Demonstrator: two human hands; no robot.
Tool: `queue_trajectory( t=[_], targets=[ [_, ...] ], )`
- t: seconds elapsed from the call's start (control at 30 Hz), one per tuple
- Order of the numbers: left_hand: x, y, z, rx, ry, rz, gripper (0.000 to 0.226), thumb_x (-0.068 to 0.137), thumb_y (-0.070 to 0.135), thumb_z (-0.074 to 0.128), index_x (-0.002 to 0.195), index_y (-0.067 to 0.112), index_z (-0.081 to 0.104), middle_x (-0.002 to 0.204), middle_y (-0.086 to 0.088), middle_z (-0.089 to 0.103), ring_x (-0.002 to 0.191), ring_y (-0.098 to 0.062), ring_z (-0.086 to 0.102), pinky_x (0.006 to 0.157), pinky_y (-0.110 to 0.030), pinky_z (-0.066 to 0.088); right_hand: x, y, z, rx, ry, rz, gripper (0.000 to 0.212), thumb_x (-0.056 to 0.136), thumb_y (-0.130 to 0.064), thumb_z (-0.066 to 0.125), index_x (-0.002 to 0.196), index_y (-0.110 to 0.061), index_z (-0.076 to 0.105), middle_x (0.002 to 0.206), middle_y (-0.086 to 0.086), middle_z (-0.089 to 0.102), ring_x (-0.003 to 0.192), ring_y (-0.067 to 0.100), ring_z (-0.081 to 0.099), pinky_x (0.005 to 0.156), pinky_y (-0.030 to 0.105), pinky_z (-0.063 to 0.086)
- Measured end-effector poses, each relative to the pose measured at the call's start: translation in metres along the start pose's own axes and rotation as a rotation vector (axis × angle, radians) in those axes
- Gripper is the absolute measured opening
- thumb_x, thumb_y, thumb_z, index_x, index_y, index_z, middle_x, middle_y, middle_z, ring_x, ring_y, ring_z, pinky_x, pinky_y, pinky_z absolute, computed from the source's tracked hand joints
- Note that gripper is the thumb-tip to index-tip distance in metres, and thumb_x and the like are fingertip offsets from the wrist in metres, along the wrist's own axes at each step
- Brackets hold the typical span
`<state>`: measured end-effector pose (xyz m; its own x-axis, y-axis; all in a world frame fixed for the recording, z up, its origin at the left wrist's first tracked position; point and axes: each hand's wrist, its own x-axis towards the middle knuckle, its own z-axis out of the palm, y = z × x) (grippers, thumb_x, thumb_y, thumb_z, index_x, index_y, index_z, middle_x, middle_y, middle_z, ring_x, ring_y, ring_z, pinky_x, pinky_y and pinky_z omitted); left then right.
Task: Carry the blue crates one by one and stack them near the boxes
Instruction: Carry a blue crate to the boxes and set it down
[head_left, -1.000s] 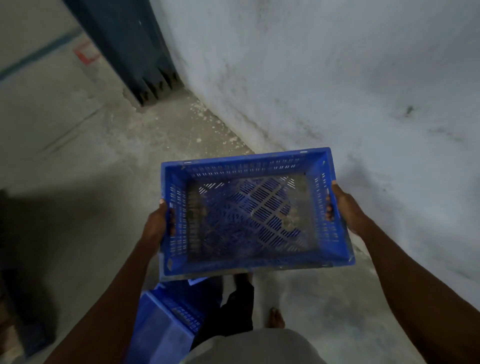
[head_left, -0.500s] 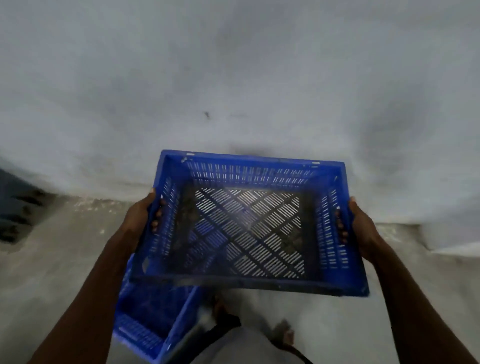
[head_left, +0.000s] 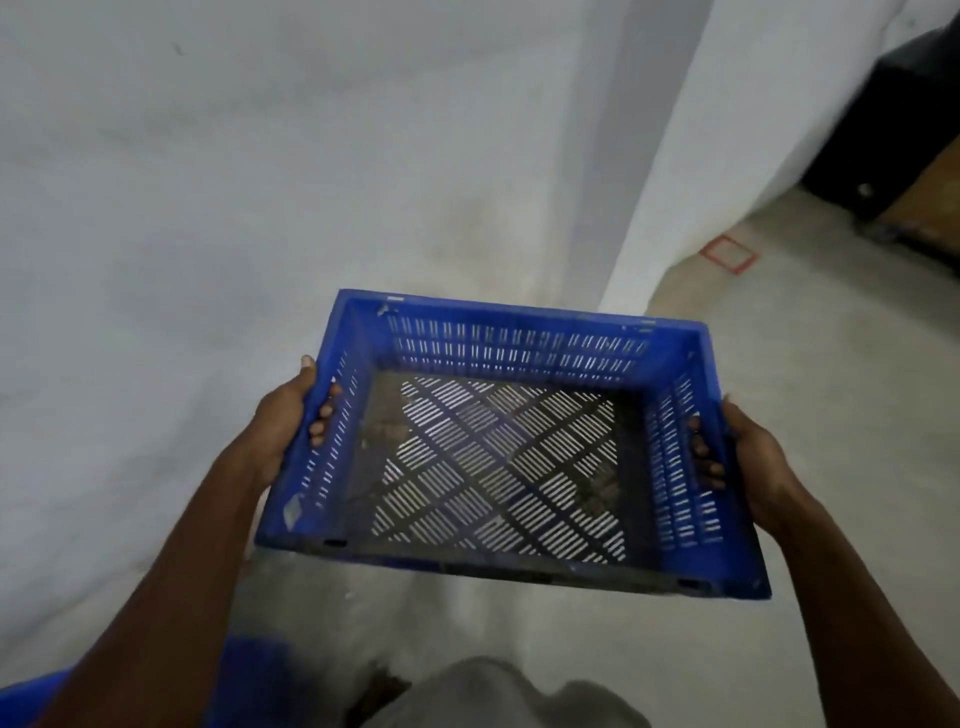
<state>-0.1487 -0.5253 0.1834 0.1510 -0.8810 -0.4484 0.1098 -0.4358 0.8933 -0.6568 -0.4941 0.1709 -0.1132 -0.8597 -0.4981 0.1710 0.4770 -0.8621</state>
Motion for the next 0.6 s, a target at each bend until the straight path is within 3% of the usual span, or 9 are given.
queue_trajectory(
  t=[0.1, 0.37, 0.6],
  targets=[
    [0.024, 0.014, 0.096, 0.05, -0.13, -0.008, 0.057, 0.097, 0.064, 0.043, 0.091, 0.012, 0.064, 0.061, 0.0, 0.051, 0.047, -0.012, 0.045, 0.046, -0.024, 0.047, -0.013, -0.01, -0.084, 0.09, 0.097, 0.006, 0.051, 0.101, -0.057, 0.035, 0.089, -0.012, 0.055, 0.063, 0.003, 0.041, 0.04, 0.012, 0.031, 0.034, 0.023, 0.027],
    [0.119, 0.046, 0.36, 0.253, -0.472, -0.02, 0.057, 0.096, 0.063, 0.044, 0.099, 0.009, 0.062, 0.068, -0.003, 0.05, 0.046, -0.01, 0.04, 0.041, -0.021, 0.041, -0.002, -0.019, -0.276, 0.264, 0.372, -0.025, 0.057, 0.099, -0.061, 0.038, 0.104, -0.007, 0.058, 0.071, 0.005, 0.048, 0.044, 0.013, 0.032, 0.036, 0.026, 0.03],
    [0.206, 0.054, 0.621, 0.342, -0.607, -0.042, 0.057, 0.1, 0.06, 0.041, 0.097, 0.008, 0.063, 0.068, -0.004, 0.049, 0.04, -0.01, 0.038, 0.036, -0.021, 0.036, 0.055, -0.062, -0.434, 0.346, 0.633, 0.007, 0.054, 0.101, -0.055, 0.038, 0.109, -0.006, 0.059, 0.067, 0.003, 0.053, 0.041, 0.013, 0.033, 0.035, 0.025, 0.028]
  ],
)
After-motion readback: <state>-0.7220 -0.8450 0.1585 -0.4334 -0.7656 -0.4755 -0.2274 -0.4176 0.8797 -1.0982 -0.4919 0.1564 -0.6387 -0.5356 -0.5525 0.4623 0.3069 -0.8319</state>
